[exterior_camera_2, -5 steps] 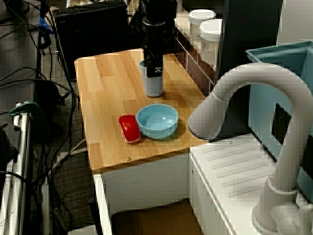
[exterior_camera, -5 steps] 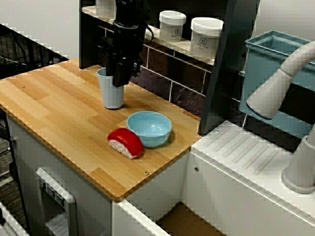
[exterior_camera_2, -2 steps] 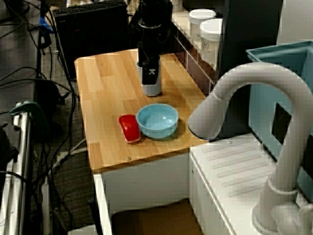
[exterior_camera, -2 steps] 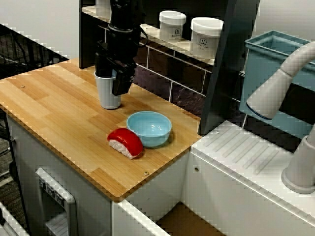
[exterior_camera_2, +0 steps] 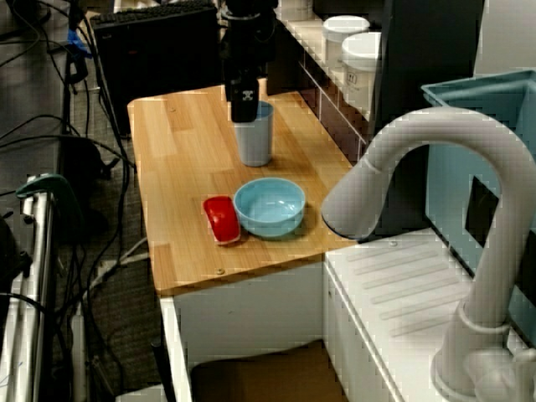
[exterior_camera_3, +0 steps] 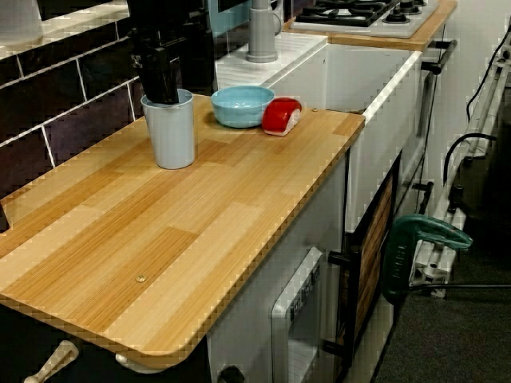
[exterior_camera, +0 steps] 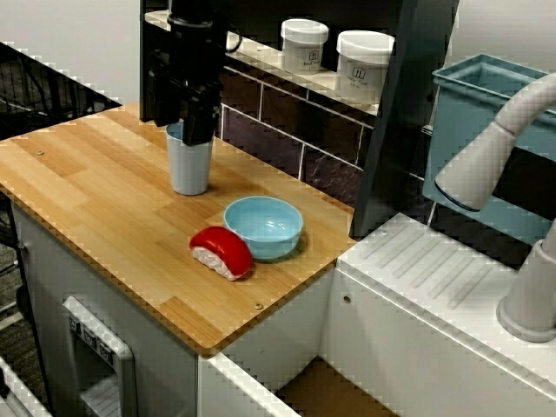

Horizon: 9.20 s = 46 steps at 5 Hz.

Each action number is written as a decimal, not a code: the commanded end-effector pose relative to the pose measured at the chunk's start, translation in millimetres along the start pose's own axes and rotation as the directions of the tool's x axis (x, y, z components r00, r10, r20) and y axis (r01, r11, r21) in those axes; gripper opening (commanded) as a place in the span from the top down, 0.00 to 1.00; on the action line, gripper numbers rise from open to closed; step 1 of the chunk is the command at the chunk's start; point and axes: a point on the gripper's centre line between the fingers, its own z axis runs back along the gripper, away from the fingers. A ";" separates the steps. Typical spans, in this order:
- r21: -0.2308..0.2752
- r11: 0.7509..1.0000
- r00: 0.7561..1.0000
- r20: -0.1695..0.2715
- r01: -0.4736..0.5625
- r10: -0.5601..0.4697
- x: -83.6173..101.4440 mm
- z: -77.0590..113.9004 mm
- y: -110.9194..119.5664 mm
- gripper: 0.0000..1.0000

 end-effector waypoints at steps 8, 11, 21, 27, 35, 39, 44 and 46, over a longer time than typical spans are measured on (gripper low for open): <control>0.049 0.951 0.945 0.139 -0.305 0.296 -28.8 10.6 -57.8 0.00; 0.012 0.945 0.937 0.137 -0.326 0.322 -15.9 -19.6 -66.7 0.00; 0.001 0.951 0.950 0.048 -0.310 0.310 -12.9 -47.2 -64.4 1.00; -0.108 0.944 0.943 0.085 -0.312 0.321 -63.2 23.1 13.8 1.00; 0.046 0.903 0.904 0.057 -0.427 0.424 -57.8 -36.3 102.4 1.00; 0.040 0.914 0.915 0.031 -0.404 0.403 -62.7 -35.0 98.6 0.00; 0.038 0.993 0.978 0.180 -0.116 0.107 -49.9 8.6 42.4 0.00; 0.078 0.990 0.969 0.208 0.118 -0.132 -49.3 15.4 9.1 0.00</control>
